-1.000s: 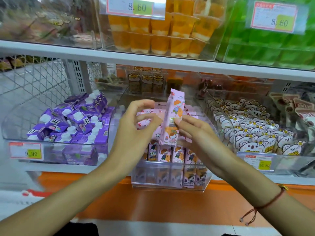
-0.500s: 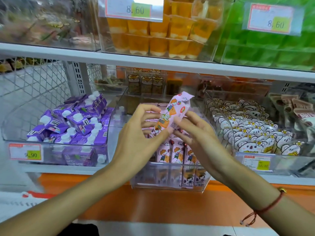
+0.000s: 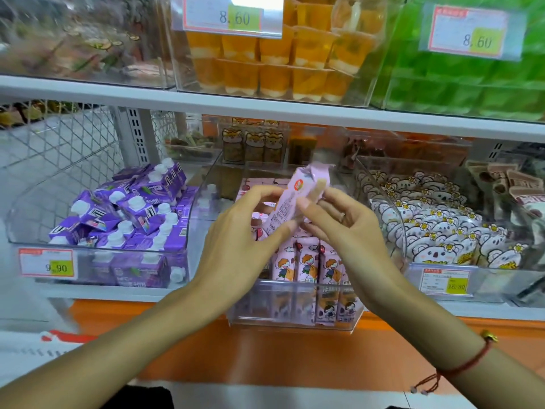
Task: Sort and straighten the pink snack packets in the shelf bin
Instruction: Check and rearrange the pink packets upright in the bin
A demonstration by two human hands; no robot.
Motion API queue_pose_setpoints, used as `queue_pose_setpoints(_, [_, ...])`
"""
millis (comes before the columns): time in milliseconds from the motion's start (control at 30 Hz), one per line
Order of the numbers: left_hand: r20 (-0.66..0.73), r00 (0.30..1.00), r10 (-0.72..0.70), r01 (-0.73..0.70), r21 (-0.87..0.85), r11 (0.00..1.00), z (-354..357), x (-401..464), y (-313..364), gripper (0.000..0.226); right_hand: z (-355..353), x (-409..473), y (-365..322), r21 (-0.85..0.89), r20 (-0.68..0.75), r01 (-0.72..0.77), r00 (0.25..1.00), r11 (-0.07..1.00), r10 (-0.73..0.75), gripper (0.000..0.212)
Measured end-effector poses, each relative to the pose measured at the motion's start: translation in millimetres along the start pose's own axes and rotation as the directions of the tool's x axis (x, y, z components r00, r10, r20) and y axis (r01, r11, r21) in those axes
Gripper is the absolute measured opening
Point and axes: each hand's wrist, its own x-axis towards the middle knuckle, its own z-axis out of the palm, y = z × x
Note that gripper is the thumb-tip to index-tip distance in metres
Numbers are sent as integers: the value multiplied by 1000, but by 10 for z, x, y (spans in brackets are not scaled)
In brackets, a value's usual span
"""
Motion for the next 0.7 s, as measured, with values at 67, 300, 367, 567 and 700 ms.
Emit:
queue_pose_setpoints(67, [73, 993, -88, 99, -155, 983, -35, 29, 46, 33, -57, 20, -28, -25, -9, -2, 1000, 1000, 2, 27])
queue_pose_setpoints(300, [365, 852, -376, 512, -427, 745, -59, 67, 97, 23, -119, 60, -17, -14, -41, -171, 984, 985, 171, 31])
queue_pose_setpoints(367, [389, 829, -401, 549, -433, 715, -55, 66, 87, 31, -110, 64, -8, -9, -50, -184, 982, 983, 184, 33])
queue_pose_setpoints(567, [370, 865, -339, 478, -401, 782, -73, 86, 58, 28, -137, 68, -17, -30, 1, -136, 991, 990, 136, 39])
queue_pose_setpoints(700, [275, 955, -112, 199, -316, 928, -109, 96, 26, 37, -177, 44, -46, -126, 124, 18, 992, 992, -3, 45])
